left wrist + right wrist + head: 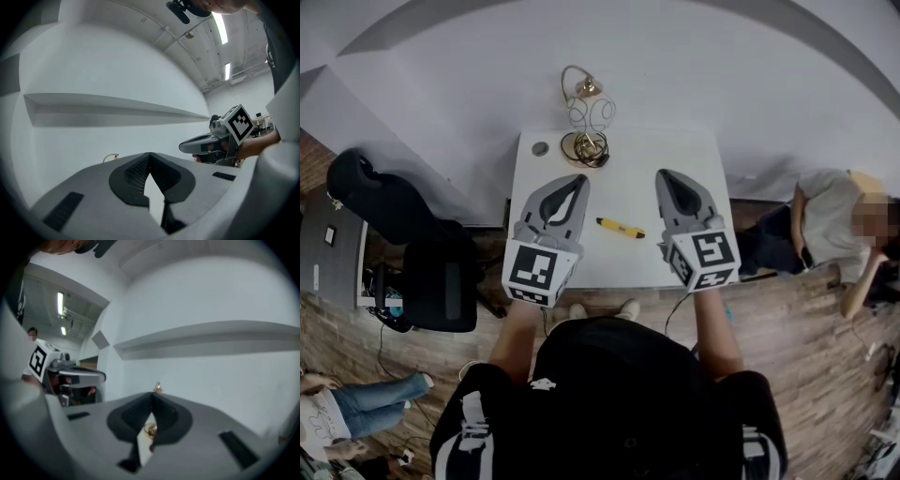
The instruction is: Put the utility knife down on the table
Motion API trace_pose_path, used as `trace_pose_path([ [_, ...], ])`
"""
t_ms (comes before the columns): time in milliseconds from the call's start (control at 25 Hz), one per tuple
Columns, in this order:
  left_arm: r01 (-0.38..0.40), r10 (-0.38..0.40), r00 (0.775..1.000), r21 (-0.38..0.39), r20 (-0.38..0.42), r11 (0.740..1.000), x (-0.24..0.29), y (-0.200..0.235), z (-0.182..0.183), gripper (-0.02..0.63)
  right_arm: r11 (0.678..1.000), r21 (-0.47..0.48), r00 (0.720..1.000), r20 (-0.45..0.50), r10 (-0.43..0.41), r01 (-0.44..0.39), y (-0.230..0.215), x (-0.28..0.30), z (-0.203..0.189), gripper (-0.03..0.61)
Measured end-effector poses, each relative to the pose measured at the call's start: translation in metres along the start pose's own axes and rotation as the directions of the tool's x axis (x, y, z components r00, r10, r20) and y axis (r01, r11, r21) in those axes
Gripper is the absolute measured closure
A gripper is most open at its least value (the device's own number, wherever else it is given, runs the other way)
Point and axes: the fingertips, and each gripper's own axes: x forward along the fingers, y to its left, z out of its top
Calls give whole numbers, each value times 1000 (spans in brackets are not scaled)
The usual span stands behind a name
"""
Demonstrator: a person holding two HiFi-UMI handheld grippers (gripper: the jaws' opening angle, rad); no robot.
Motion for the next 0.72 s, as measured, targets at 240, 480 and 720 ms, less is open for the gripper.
trace_pose_path([
  [240, -1, 1, 1000, -2, 1, 1000, 0, 1, -1, 594, 1000, -4, 1000, -2, 3, -3, 1, 1, -1, 545],
  [480, 6, -6, 1000, -12, -4, 1000, 1, 3, -2, 594, 1000, -7, 1000, -8, 10, -10, 3, 3, -1, 545],
  [720, 0, 0, 1000, -18, -1, 1000, 1, 3, -2, 594, 1000, -21, 1000, -11, 23, -23, 6, 0, -1, 545],
])
